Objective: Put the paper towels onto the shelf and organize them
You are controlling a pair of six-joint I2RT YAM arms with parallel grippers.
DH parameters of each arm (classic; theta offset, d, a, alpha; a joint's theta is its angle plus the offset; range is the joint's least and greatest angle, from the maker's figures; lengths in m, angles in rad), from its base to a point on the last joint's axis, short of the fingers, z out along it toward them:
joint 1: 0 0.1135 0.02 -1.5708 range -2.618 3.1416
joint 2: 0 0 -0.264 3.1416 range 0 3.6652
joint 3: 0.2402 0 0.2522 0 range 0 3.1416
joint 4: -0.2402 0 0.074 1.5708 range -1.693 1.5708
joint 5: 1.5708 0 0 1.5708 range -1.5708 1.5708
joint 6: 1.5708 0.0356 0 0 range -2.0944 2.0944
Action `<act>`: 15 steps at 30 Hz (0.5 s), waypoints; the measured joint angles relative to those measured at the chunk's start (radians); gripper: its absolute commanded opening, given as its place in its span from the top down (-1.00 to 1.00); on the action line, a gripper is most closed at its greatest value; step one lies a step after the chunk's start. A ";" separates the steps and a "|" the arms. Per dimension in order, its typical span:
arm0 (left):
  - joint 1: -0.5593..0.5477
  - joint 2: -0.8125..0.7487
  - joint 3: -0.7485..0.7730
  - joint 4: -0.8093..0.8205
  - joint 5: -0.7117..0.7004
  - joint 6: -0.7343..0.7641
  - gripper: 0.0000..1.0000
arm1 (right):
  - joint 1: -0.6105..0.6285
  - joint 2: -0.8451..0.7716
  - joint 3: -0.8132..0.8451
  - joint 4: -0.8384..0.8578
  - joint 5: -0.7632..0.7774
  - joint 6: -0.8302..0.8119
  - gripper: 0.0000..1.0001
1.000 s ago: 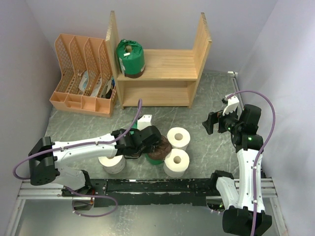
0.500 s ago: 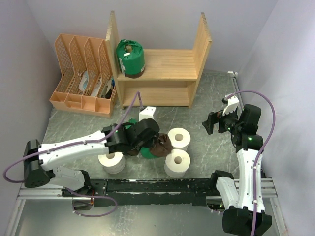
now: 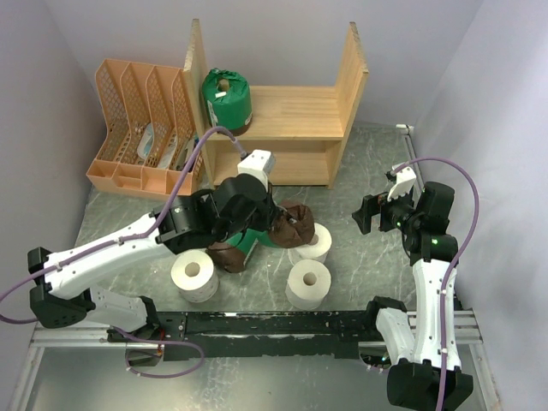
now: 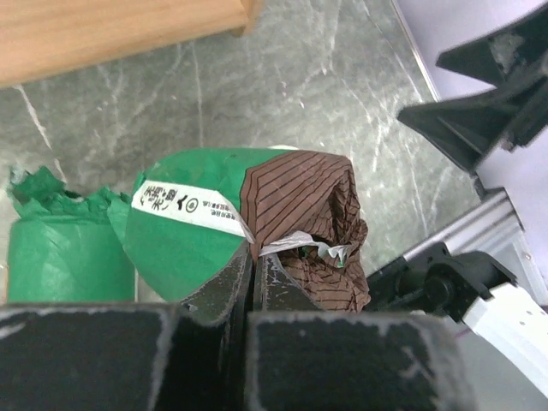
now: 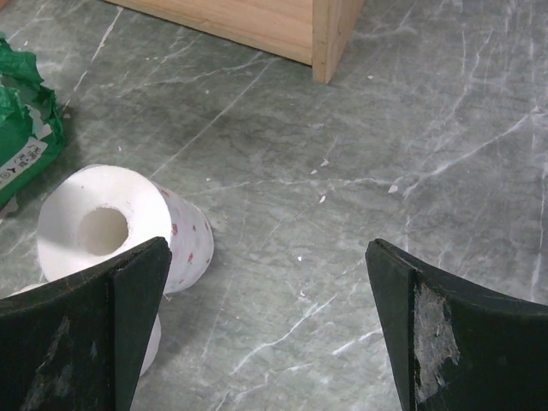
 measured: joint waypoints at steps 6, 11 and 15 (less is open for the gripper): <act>0.104 0.083 0.145 -0.050 0.027 0.069 0.86 | 0.000 0.001 0.000 0.000 0.002 0.000 -1.00; 0.148 0.191 0.365 -0.060 0.040 0.143 0.87 | 0.000 0.002 0.000 0.000 0.006 0.000 -1.00; 0.174 0.256 0.478 -0.066 0.069 0.188 0.86 | 0.000 0.002 0.000 0.000 0.006 0.000 -1.00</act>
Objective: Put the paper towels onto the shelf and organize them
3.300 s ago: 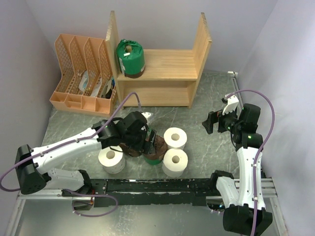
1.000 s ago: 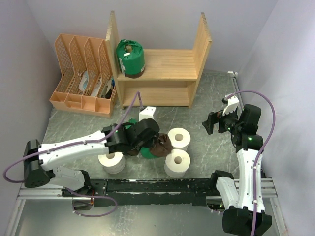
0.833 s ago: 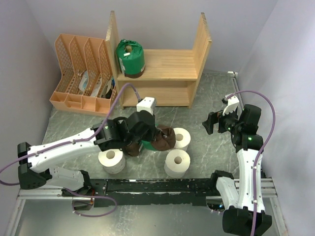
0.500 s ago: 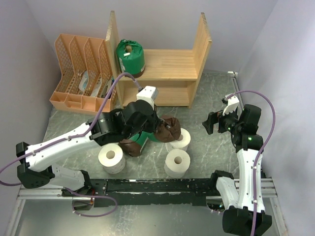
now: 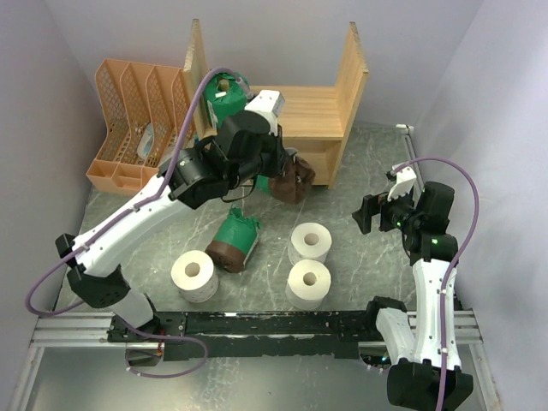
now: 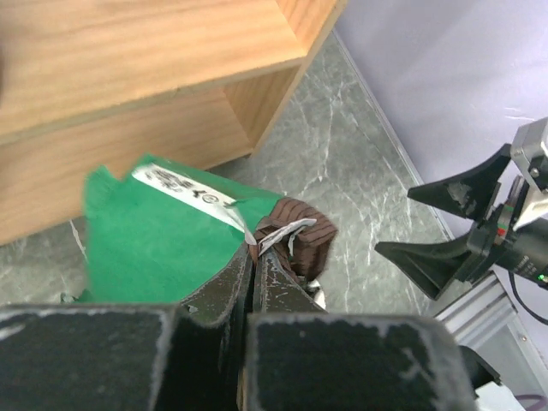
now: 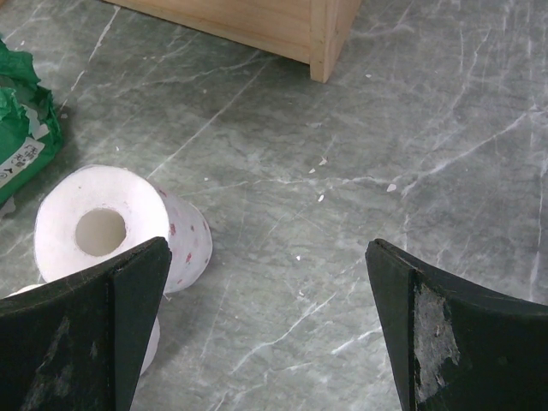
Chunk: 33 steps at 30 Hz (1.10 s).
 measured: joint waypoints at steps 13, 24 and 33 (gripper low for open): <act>0.121 0.105 0.156 -0.023 0.087 0.076 0.86 | 0.000 -0.002 0.000 0.000 0.001 0.000 -1.00; 0.141 0.086 0.068 0.018 0.190 0.080 0.86 | 0.000 -0.002 0.000 0.000 0.004 0.000 -1.00; 0.141 0.081 0.034 0.020 0.220 0.073 0.86 | 0.000 -0.001 0.000 0.000 0.003 0.000 -1.00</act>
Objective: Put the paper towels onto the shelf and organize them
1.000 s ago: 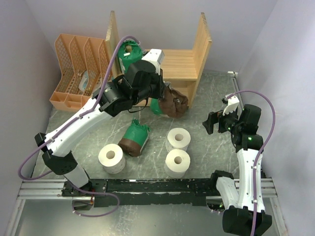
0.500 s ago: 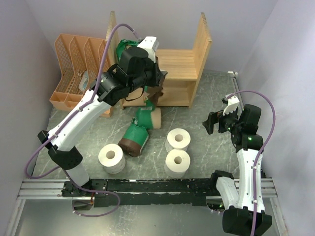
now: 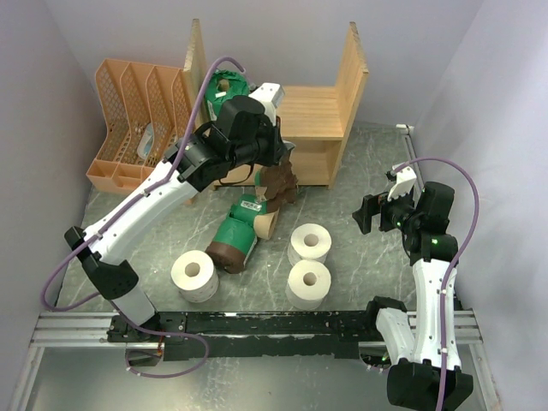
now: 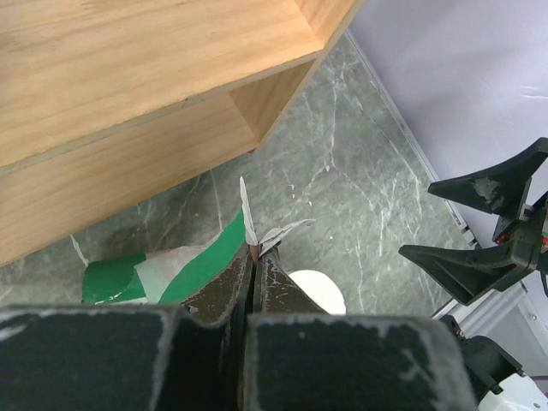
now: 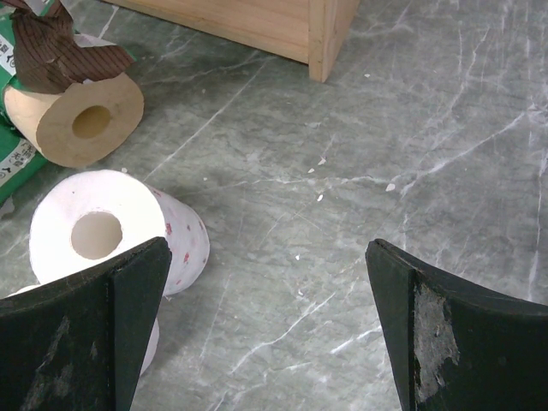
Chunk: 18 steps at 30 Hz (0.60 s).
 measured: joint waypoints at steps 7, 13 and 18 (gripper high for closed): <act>0.000 -0.025 -0.068 0.014 0.014 -0.001 0.78 | 0.000 0.000 0.000 0.000 0.000 0.000 -1.00; 0.000 -0.065 -0.283 0.041 0.040 -0.024 0.77 | 0.000 0.000 0.000 0.000 -0.001 0.000 -1.00; 0.000 -0.085 -0.466 0.041 0.003 -0.047 0.72 | 0.000 0.000 0.000 0.000 -0.004 0.000 -1.00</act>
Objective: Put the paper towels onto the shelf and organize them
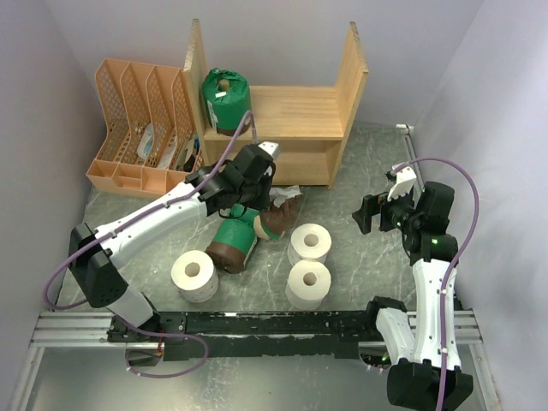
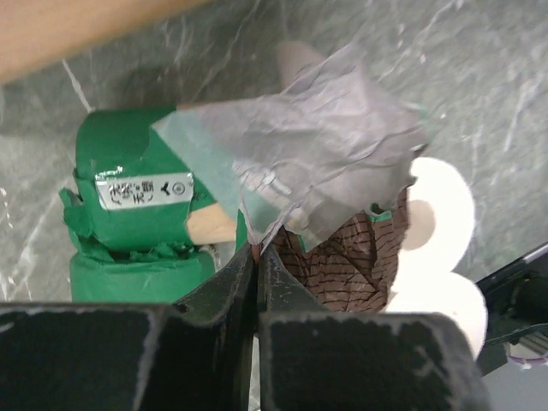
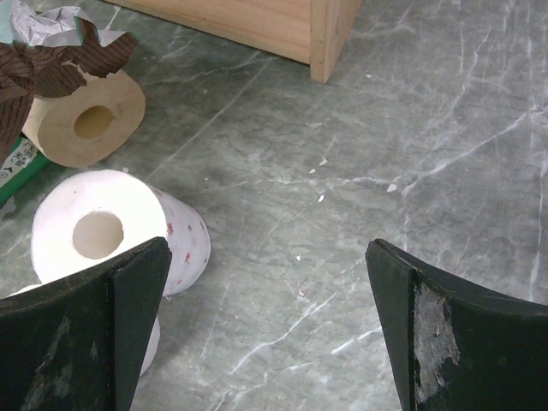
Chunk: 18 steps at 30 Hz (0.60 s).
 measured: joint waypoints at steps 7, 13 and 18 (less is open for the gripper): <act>-0.005 -0.005 -0.095 0.019 -0.010 -0.029 0.79 | 0.000 0.000 0.000 0.000 0.000 0.000 -1.00; -0.011 -0.039 -0.095 0.007 -0.111 -0.035 0.69 | 0.000 0.000 0.000 0.000 -0.001 0.000 -1.00; -0.002 -0.058 -0.018 -0.108 -0.302 -0.047 0.66 | 0.000 0.000 0.000 0.000 -0.001 -0.001 -1.00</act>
